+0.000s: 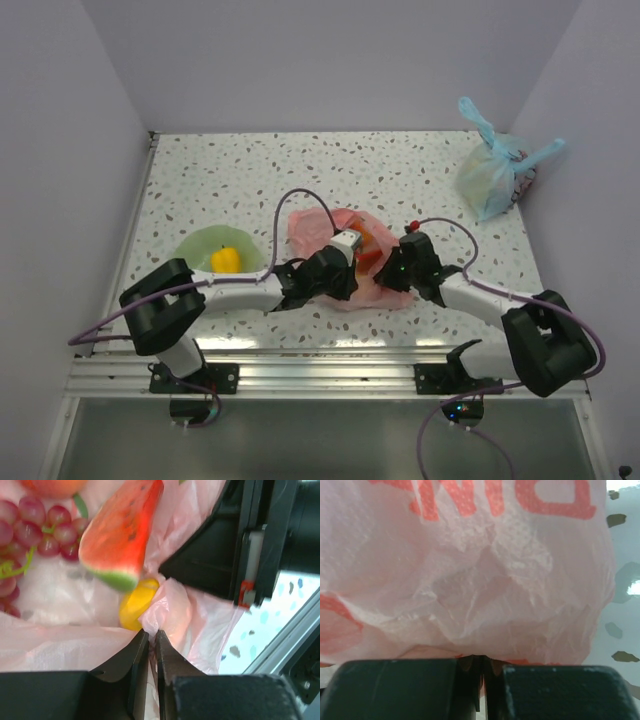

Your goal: Untie the knot of the plastic bag and take out the fruit

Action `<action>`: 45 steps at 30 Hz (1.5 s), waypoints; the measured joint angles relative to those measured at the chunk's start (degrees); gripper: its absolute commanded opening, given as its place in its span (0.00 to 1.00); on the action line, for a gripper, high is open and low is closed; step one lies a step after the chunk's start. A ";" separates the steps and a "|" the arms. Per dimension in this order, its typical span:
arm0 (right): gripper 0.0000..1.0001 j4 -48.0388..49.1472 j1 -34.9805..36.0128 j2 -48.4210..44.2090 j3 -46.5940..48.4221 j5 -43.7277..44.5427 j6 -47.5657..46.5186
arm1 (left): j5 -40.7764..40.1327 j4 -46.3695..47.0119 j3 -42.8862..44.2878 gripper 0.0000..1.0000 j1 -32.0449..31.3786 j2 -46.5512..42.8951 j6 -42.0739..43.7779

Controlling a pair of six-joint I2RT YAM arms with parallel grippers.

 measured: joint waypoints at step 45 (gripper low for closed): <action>0.00 12.13 0.96 7.72 -0.24 -4.63 2.93 | 0.57 1.20 -1.33 0.17 7.78 5.81 -0.96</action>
